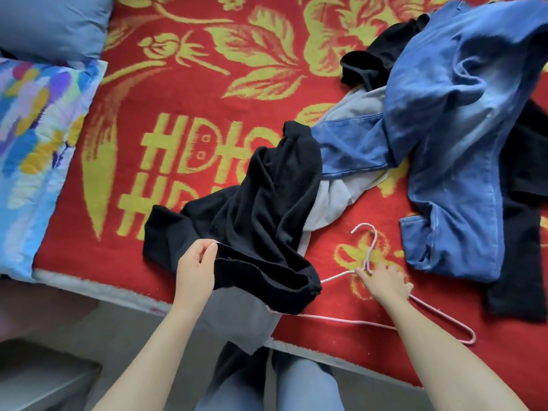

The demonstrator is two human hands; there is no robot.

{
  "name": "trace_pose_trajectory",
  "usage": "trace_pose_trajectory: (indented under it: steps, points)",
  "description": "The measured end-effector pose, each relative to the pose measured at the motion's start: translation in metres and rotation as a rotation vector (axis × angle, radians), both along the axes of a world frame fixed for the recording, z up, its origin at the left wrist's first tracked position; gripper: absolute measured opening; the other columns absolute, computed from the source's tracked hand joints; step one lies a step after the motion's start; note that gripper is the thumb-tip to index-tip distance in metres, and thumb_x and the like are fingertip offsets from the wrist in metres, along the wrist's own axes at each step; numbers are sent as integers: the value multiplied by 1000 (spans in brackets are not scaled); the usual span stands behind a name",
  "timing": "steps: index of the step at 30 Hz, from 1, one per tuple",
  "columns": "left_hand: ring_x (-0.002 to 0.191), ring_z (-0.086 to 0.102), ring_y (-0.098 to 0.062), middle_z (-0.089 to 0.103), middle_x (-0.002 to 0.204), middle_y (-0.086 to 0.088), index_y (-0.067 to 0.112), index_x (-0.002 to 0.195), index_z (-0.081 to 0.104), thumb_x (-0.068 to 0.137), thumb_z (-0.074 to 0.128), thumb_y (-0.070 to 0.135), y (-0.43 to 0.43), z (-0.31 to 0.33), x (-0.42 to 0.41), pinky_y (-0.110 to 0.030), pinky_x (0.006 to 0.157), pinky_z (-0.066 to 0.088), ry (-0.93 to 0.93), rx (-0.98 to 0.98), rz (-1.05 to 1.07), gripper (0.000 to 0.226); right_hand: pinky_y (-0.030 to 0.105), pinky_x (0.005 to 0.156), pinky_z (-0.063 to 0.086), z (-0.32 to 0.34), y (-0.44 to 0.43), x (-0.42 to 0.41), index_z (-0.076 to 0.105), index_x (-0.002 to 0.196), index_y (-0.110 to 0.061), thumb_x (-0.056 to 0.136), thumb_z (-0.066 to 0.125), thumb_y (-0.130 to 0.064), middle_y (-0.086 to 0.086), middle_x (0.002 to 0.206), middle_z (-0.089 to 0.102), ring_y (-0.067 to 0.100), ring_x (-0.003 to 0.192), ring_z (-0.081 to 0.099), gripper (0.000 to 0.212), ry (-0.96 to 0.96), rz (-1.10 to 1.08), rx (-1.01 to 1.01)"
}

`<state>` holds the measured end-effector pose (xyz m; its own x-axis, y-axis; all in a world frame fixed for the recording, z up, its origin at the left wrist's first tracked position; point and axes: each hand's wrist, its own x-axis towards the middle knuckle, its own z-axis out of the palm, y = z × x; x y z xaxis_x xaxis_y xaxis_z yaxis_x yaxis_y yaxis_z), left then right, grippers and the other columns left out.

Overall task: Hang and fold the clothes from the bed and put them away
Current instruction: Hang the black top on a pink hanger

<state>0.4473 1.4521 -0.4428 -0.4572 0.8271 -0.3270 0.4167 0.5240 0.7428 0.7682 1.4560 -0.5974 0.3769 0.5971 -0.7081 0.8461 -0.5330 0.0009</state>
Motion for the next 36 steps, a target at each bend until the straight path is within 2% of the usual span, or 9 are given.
trace_pose_trajectory:
  steps: [4, 8, 11, 17, 23, 27, 29, 32, 36]
  points:
    - [80, 58, -8, 64, 81, 4, 19, 80, 62, 95, 49, 12, 2, 5, -1, -22, 73, 44, 10, -1, 12, 21, 44, 103, 29, -4, 4, -3, 43, 135, -17, 87, 35, -68, 16, 141, 39, 32, 130, 36, 70, -36, -54, -57]
    - [80, 58, -14, 64, 82, -1, 16, 80, 62, 95, 49, 11, 6, 8, 8, -24, 73, 45, -5, -1, 29, 20, 41, 104, 28, -1, 12, 1, 46, 135, -18, 96, 31, -52, 14, 140, 41, 30, 129, 38, 53, -78, 34, -99]
    - [78, 57, -13, 64, 82, -5, 13, 82, 63, 96, 49, 12, 10, 12, 13, -23, 72, 45, -13, 1, 20, 20, 41, 104, 28, -1, 13, 9, 47, 133, -21, 98, 35, -43, 12, 141, 42, 29, 130, 38, 44, -28, 27, -103]
    - [74, 56, -5, 64, 79, 2, 18, 80, 63, 96, 49, 14, 6, 14, 8, -17, 67, 43, -3, 20, 12, 21, 42, 104, 30, -2, 3, 5, 45, 132, -19, 91, 43, -57, 15, 139, 39, 31, 129, 36, 56, -11, -13, -45]
    - [65, 55, 7, 62, 72, 8, 19, 76, 63, 95, 50, 14, -11, 10, -2, -9, 61, 45, -14, 63, 31, 23, 42, 106, 25, -4, 7, 2, 51, 131, -18, 94, 43, -42, 17, 143, 33, 32, 132, 29, 44, 49, -245, -98]
    - [69, 55, 3, 62, 75, 6, 20, 77, 62, 95, 50, 14, -23, 17, 1, -12, 63, 44, -17, 67, 20, 23, 43, 106, 31, 4, -9, 13, 51, 128, -20, 89, 52, -46, 15, 137, 45, 33, 128, 39, 47, 220, -227, -130]
    - [71, 55, -3, 62, 77, 4, 20, 78, 63, 96, 50, 14, -27, 22, 3, -17, 66, 44, -42, 62, 14, 23, 45, 106, 33, 7, -20, 12, 47, 128, -17, 84, 61, -50, 17, 135, 45, 35, 127, 40, 57, 264, -227, -105]
    - [72, 56, -6, 64, 77, 1, 18, 79, 63, 96, 50, 13, -26, 27, 2, -23, 68, 45, -55, 77, -8, 22, 45, 104, 31, 2, -28, 6, 42, 133, -13, 81, 61, -56, 16, 138, 39, 34, 129, 37, 70, 218, -286, -54]
    - [66, 57, 7, 63, 75, 6, 20, 79, 64, 96, 50, 14, -27, 23, -8, -20, 66, 43, -33, 86, -28, 23, 44, 101, 32, -12, -43, -8, 42, 129, -14, 82, 54, -62, 12, 135, 43, 29, 127, 39, 68, 18, -98, 37]
